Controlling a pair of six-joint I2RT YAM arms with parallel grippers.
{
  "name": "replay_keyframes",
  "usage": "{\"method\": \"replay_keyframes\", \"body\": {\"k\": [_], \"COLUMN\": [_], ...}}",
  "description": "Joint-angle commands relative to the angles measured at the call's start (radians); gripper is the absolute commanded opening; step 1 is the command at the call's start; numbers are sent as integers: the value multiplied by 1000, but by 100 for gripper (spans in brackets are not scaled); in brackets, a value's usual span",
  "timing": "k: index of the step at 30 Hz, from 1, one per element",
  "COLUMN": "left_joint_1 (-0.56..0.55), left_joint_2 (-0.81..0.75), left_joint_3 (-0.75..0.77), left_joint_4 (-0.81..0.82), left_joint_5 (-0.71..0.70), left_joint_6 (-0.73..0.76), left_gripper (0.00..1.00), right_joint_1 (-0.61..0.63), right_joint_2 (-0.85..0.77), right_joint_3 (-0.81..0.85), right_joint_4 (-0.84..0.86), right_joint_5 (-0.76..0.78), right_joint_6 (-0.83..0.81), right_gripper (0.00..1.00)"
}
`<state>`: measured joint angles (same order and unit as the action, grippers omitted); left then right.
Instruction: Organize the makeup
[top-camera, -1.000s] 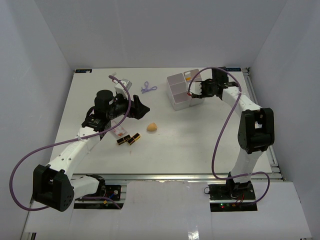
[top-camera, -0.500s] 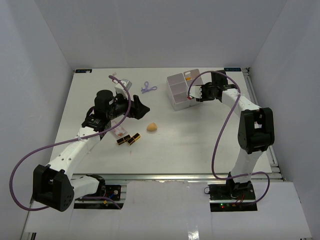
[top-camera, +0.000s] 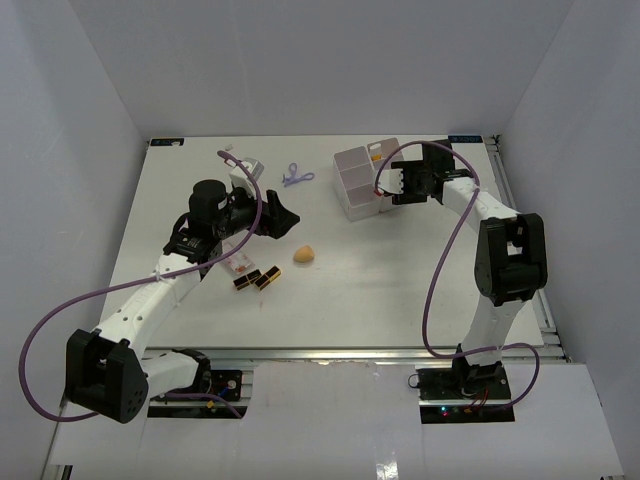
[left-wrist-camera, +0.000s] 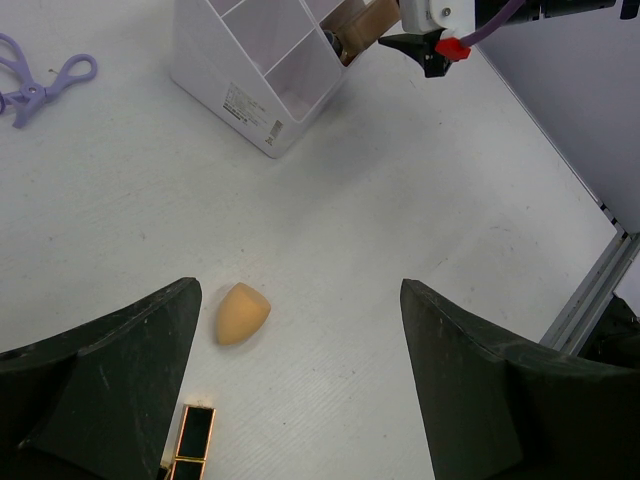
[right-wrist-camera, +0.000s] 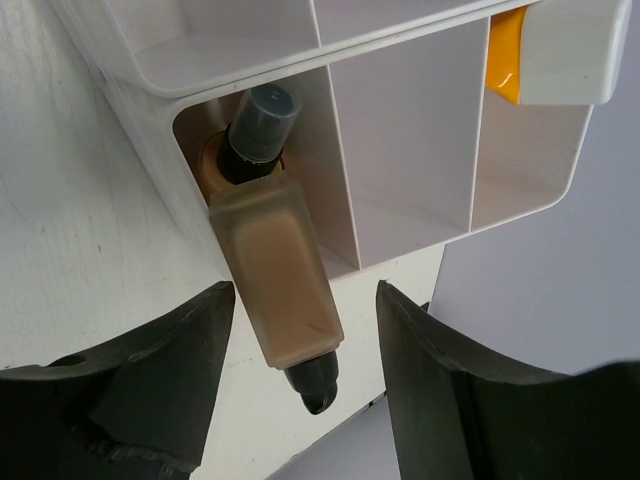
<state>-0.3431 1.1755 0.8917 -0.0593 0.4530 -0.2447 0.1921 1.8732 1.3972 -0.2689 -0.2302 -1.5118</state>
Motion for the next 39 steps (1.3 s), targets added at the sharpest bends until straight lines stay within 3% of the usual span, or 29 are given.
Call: {"method": "replay_keyframes", "body": {"k": [1,9,15,17,22,25,29,36,39], "left_joint_1": [4,4,4,4,4,4,4,4,3], "left_joint_2": [-9,-11,-19,-20,-19,-16,-12,-5,-12], "left_joint_3": [-2,0,0,0,-2,-4,-5,-7,-9], "left_joint_4": [18,18,18,18,22,21,19,15,14], "left_joint_5": [6,7,6,7,15,10,-1,-22,-45], "left_joint_6": [4,4,4,3,-1,-1,3,7,10], "left_gripper": [92,92,92,92,92,92,92,92,92], "right_joint_1": [1,-2,-2,-2,14,63,126,196,275], "right_joint_2": [-37,-154,-238,-261,-305,-305,-291,-230,-187], "right_joint_3": [6,20,44,45,-39,-86,-106,-89,-100], "right_joint_4": [39,-24,-134,-181,-230,-193,-118,-22,41], "right_joint_5": [-22,-125,-256,-350,-762,-865,-840,-652,-314], "right_joint_6": [17,113,262,377,693,809,973,1240,1423], "right_gripper": [67,84,88,88,93,96,96,93,87]}}
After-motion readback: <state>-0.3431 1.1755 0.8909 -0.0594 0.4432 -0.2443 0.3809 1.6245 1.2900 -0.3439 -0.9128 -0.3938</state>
